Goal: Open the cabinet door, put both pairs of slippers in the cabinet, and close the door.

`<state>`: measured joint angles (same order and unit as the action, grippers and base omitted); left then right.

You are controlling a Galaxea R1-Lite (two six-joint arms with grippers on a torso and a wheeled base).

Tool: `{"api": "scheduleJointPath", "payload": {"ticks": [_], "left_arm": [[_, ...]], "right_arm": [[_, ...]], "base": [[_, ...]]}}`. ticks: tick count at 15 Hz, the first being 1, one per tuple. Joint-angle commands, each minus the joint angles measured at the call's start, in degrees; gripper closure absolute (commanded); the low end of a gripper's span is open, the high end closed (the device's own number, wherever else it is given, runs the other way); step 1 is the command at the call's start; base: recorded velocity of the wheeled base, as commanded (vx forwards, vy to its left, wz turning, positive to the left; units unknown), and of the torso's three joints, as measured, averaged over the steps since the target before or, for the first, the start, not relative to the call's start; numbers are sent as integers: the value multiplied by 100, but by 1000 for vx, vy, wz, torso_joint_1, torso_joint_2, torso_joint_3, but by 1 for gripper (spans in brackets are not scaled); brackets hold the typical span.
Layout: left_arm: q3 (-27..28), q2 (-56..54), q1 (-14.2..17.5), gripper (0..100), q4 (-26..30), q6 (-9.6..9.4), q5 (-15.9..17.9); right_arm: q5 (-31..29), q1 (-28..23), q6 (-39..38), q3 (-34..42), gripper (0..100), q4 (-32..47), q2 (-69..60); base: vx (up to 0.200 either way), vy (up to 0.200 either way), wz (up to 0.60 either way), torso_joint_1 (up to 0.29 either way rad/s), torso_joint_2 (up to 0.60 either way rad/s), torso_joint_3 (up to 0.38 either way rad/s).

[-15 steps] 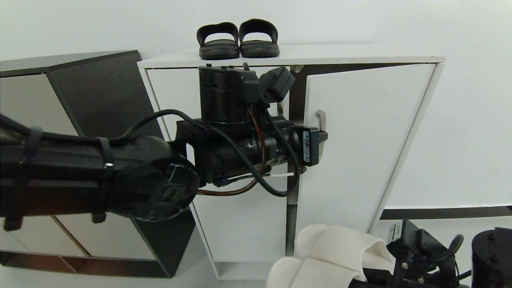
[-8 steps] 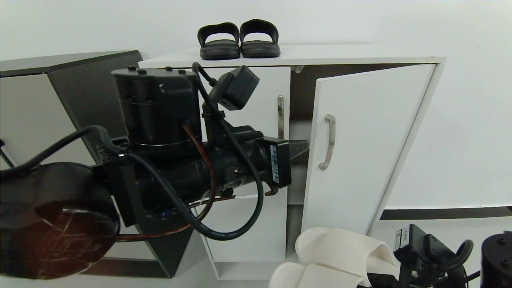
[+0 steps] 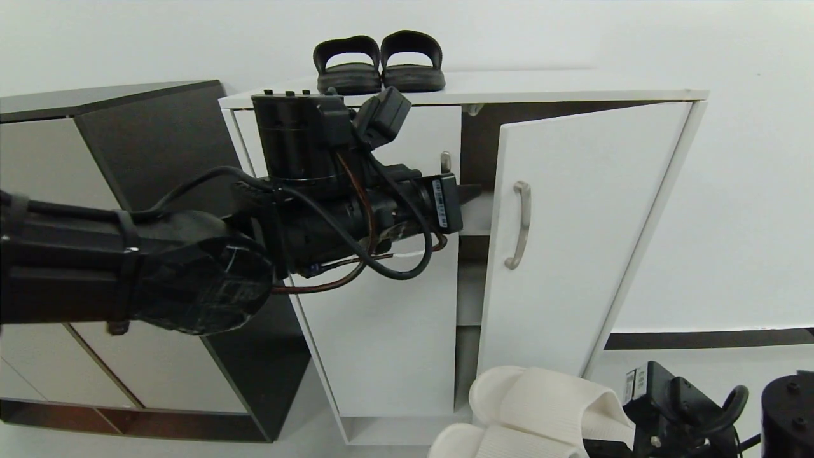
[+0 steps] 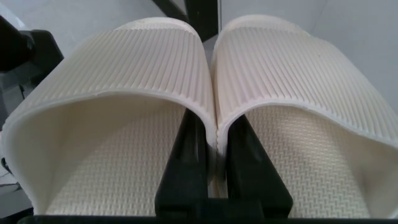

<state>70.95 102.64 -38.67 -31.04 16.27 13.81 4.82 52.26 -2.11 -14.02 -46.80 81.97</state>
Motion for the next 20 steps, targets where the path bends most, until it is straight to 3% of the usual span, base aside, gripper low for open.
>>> {"api": "scheduleJointPath", "payload": {"ticks": [1,6,8,9,12,14,15,16,18,20], "left_arm": [[349,467,8,100,1,7,16],[657,704,0,100,19,60,25],[631,590,-150,100,19,297,16],[446,344,-449,100,19,341,16],[138,45,-1363,100,10,227,-45],[130,45,-1398,100,1,60,-177],[130,28,-1222,100,1,51,-353],[68,-131,-879,100,28,51,-792],[-459,-781,-510,100,28,16,-1592],[-1435,-2020,-299,100,45,-573,-2234]], "right_arm": [[-7,74,0,-75,100,154,12],[-16,504,-35,-171,100,488,47],[-16,557,-53,-171,100,488,56],[-16,592,-53,-171,100,496,21],[-16,768,-53,-163,100,496,3],[-24,768,-53,-154,100,488,-23],[-60,724,-53,-154,100,470,-23],[-191,601,-53,-180,100,470,-6],[-816,249,-88,-286,100,470,214],[-1633,-120,-413,-558,100,461,399]], "base": [[0,0,0,0,0,0],[-40,0,0,0,1,1],[-200,0,0,12,2,-5],[-200,0,0,-2,7,-2],[-200,0,0,4,-1,1],[-200,0,0,2,2,2],[0,0,0,0,0,0],[0,0,0,0,0,0],[0,0,0,0,0,0],[0,0,0,0,0,0]]}}
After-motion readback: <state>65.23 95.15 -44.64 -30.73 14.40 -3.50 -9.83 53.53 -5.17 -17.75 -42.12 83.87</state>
